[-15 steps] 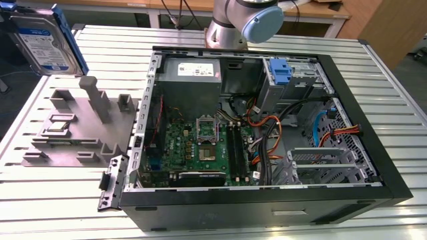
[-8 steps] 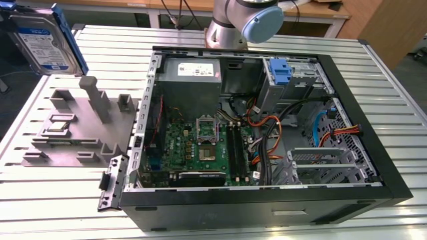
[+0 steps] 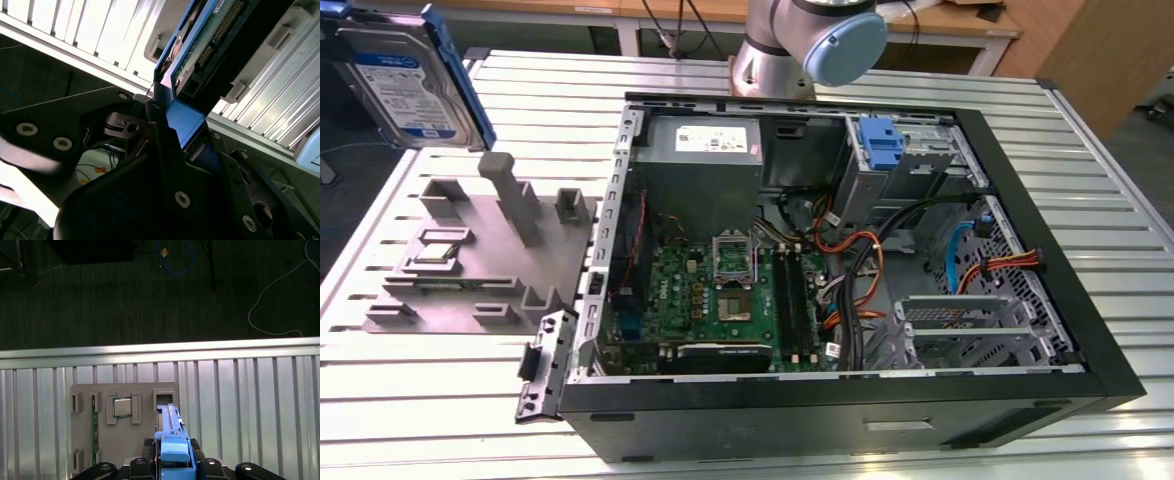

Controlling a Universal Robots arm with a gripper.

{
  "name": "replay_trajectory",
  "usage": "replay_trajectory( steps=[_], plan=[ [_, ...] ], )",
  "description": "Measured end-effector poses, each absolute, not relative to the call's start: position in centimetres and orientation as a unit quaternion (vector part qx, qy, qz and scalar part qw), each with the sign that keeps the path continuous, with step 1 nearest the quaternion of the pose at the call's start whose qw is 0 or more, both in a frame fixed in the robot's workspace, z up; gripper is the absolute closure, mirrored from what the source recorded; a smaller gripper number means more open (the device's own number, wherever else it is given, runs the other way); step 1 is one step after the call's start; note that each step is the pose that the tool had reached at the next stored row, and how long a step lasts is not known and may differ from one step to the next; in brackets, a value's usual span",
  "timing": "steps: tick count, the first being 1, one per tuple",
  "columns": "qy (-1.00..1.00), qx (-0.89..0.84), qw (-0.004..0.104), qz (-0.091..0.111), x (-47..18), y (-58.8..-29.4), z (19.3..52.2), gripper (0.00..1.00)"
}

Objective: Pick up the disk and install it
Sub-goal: 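Pick up the disk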

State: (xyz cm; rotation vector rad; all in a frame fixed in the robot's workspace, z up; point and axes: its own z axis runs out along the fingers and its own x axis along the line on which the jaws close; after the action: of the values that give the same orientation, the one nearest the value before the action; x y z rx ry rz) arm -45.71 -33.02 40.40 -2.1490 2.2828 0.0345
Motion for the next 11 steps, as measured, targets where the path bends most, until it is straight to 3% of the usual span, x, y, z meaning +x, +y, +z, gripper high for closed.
replay_trajectory(
  steps=[11],
  plan=[
    [0.728,-0.685,0.003,0.011,-45.70,-33.02,40.65,0.63]
  ],
)
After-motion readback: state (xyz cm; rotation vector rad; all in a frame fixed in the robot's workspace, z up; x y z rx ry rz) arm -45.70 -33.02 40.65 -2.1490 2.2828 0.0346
